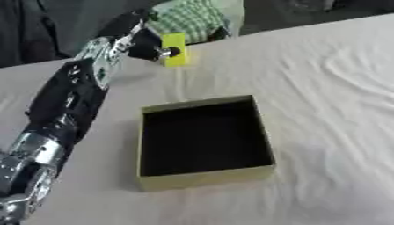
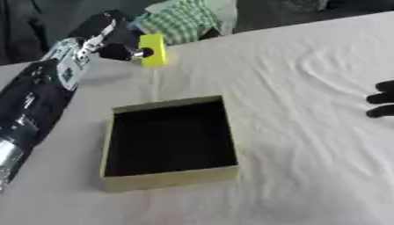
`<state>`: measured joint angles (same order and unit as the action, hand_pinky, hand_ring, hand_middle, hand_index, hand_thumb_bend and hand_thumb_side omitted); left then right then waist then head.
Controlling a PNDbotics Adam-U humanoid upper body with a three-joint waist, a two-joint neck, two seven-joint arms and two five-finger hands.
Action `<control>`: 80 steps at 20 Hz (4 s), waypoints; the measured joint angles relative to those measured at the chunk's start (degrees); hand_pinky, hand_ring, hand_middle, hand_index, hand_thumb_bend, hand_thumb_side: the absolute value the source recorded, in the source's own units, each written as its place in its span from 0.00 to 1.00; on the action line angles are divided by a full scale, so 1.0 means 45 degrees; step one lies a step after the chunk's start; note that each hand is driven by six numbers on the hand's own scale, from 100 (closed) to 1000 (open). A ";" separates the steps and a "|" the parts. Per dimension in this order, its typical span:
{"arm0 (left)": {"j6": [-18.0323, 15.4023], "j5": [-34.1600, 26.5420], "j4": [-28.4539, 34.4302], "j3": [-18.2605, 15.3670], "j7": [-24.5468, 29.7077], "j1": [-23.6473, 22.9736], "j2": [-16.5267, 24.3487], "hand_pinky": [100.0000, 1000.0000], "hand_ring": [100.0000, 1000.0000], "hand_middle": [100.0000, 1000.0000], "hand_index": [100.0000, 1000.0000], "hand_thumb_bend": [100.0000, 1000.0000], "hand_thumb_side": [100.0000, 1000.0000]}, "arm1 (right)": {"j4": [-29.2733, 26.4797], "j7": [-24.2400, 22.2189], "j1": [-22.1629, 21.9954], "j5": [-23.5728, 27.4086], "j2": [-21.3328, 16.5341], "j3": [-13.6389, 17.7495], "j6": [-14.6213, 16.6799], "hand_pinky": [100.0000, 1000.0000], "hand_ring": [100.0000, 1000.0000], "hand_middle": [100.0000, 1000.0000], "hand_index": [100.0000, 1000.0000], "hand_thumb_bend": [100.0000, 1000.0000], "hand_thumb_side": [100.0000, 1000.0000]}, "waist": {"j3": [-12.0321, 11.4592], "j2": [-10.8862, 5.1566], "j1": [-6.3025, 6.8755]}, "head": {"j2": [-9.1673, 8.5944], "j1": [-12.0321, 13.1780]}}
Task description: Pick up objects on the table and place them in the box.
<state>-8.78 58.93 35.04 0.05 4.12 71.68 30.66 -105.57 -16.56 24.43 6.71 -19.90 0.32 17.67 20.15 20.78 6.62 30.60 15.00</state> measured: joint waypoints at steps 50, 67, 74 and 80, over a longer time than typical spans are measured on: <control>-0.0178 -0.0556 0.0100 0.0004 -0.0506 -0.0157 -0.0096 0.84 0.82 0.87 0.86 0.67 0.53 | 0.0088 -0.0145 0.0065 -0.0022 0.0151 0.0002 0.0009 0.61 0.71 0.71 0.92 0.00 0.73 | -0.0004 0.0129 0.0001 | -0.0209 0.0066; -0.0102 -0.0907 0.0573 -0.0074 -0.1368 0.0097 0.0393 0.86 0.84 0.88 0.86 0.64 0.53 | 0.0091 -0.0167 0.0040 -0.0357 0.0551 0.0083 0.0052 0.61 0.71 0.71 0.92 0.00 0.76 | 0.0147 0.1147 -0.0122 | -0.0467 0.0170; -0.0315 -0.1002 0.0664 -0.0072 -0.1180 0.0268 0.0450 0.86 0.84 0.88 0.86 0.65 0.54 | 0.0091 -0.0172 0.0068 -0.0464 0.0662 0.0083 0.0062 0.61 0.71 0.71 0.92 0.00 0.76 | 0.0262 0.1425 -0.0112 | -0.0646 0.0189; -0.0359 -0.0969 0.0715 -0.0068 -0.1120 0.0341 0.0444 0.86 0.83 0.88 0.86 0.64 0.55 | 0.0090 -0.0214 0.0157 -0.0467 0.0674 0.0079 0.0091 0.61 0.71 0.71 0.92 0.00 0.77 | 0.0417 0.1507 -0.0069 | -0.0750 0.0240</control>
<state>-10.39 54.57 38.25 -0.26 -0.92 73.22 32.66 -105.16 -17.52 25.14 4.61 -16.87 0.68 18.08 22.03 27.56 6.31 27.23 16.08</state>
